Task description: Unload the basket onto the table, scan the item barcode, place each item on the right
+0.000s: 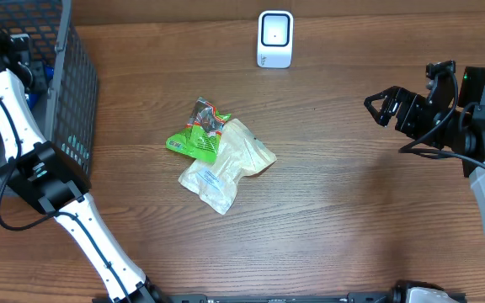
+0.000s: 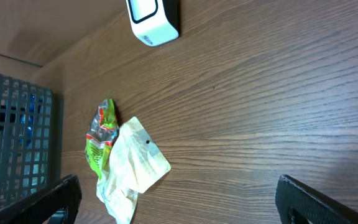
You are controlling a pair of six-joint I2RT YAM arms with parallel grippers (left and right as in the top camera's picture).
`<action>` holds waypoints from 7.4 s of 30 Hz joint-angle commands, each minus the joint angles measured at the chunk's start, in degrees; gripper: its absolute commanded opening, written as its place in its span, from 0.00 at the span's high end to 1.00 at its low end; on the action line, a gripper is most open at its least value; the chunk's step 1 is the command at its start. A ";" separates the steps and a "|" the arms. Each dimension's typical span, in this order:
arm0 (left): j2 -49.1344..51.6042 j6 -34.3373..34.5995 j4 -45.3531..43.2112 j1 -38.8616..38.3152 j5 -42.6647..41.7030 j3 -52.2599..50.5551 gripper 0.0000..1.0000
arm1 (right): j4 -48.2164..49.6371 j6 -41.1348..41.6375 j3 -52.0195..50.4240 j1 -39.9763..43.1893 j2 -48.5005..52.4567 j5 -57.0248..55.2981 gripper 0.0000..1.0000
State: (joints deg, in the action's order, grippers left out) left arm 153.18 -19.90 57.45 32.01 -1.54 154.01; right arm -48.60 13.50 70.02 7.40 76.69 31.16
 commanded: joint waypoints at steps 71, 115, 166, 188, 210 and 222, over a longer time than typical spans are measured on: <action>-45.59 21.00 39.08 3.63 -0.92 -18.78 0.02 | 0.04 -0.17 1.68 -0.33 -0.04 1.55 0.00; -24.50 15.80 19.15 7.80 -6.73 -43.41 0.00 | 0.72 -0.20 1.68 -0.33 -0.04 3.45 0.00; -37.18 19.26 39.36 -9.79 -10.56 9.42 0.68 | 1.88 -0.13 1.68 -0.33 -0.04 3.50 0.00; -29.64 23.37 29.53 -42.73 -8.39 -40.44 0.64 | 0.37 -0.22 1.68 -0.33 -0.04 3.48 0.00; -31.21 19.08 39.39 -39.76 -10.56 -16.83 0.32 | -0.83 -0.42 1.68 -0.33 -0.04 3.45 0.00; -35.08 18.82 36.81 -18.29 4.76 10.91 0.20 | -1.46 -1.53 1.68 -0.33 -0.04 3.48 0.00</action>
State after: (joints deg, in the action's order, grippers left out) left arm 118.30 0.86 94.80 8.67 -2.79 163.63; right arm -49.89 12.82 70.02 7.40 76.69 34.13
